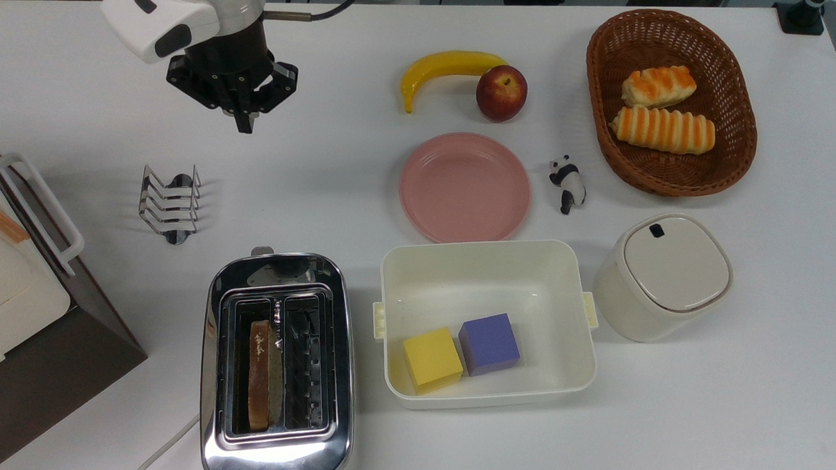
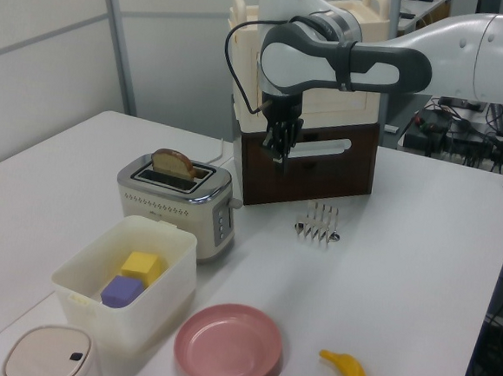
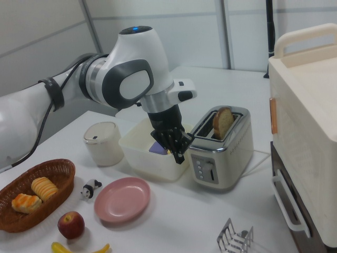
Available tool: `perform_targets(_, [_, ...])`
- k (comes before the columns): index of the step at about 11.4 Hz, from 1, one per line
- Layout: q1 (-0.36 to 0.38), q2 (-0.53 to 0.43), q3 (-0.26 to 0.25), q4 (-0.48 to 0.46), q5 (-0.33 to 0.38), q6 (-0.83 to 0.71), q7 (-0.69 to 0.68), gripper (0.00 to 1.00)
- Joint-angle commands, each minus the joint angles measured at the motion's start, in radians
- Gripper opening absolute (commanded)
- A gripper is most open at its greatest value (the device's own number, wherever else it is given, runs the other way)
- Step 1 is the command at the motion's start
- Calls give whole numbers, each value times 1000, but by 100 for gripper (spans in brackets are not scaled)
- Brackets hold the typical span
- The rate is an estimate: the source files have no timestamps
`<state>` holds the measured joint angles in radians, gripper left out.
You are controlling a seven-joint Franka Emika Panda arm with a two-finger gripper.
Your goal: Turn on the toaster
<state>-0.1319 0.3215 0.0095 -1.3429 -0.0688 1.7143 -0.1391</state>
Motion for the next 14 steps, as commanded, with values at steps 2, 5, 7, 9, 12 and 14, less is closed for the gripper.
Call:
perform_targets(2, [6,-13,-5,-27,-6,-16,-30,0])
perform_targets(5, [6,16,-2,-19,-9,20,-28,0])
perform_targets(7, [2,22,-2,-19,-9,85,-28,0])
perform_targets(9, [0,33,-2,-22,-8,140,-28,0])
perform_targets(12, [0,88,-2,-21,1,243,-27,0])
perform_targets(14, [0,119,-3,-21,38,304,-27,0])
